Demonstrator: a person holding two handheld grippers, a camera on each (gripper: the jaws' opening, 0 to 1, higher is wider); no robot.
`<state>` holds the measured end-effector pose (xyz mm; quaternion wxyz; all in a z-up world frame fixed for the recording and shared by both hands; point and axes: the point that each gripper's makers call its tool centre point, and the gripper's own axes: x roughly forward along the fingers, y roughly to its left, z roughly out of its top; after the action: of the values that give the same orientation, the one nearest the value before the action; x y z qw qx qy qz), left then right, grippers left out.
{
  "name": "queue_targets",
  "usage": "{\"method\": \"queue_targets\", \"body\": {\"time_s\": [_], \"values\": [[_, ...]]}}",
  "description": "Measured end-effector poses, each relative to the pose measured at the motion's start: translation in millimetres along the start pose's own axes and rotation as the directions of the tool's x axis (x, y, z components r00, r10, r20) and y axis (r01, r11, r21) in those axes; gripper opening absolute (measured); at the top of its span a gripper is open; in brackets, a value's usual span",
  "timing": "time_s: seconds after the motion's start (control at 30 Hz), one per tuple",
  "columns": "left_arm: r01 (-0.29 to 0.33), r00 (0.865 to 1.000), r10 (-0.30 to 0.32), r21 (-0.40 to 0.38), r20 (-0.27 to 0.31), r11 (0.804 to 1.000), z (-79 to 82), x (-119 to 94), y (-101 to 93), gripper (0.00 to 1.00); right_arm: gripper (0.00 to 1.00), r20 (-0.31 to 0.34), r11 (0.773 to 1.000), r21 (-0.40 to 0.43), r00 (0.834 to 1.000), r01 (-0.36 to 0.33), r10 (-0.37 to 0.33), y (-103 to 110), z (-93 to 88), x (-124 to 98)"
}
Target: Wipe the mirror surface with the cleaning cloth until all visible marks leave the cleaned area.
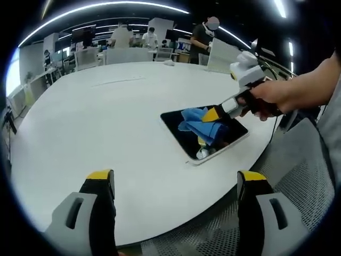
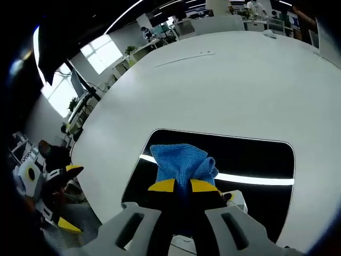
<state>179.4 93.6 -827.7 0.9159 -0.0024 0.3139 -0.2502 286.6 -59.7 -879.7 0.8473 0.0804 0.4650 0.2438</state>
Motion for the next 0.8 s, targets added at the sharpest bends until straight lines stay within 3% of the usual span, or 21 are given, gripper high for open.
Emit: {"method": "queue_targets", "body": {"time_s": [0.33,0.8], "values": [[-0.013,1.000,0.013,-0.007,-0.026,1.000,-4.7,-1.0,1.2,0.95,0.03,-0.002,1.000,0.027,1.000,0.002,-0.002,-30.6,0.1,-11.4],[-0.010,0.999,0.009,-0.018,-0.030,1.000,-10.1,0.8,6.8,0.99,0.03,-0.007,1.000,0.019,1.000,0.003,-0.003,-51.8,-0.7,-26.2]]}}
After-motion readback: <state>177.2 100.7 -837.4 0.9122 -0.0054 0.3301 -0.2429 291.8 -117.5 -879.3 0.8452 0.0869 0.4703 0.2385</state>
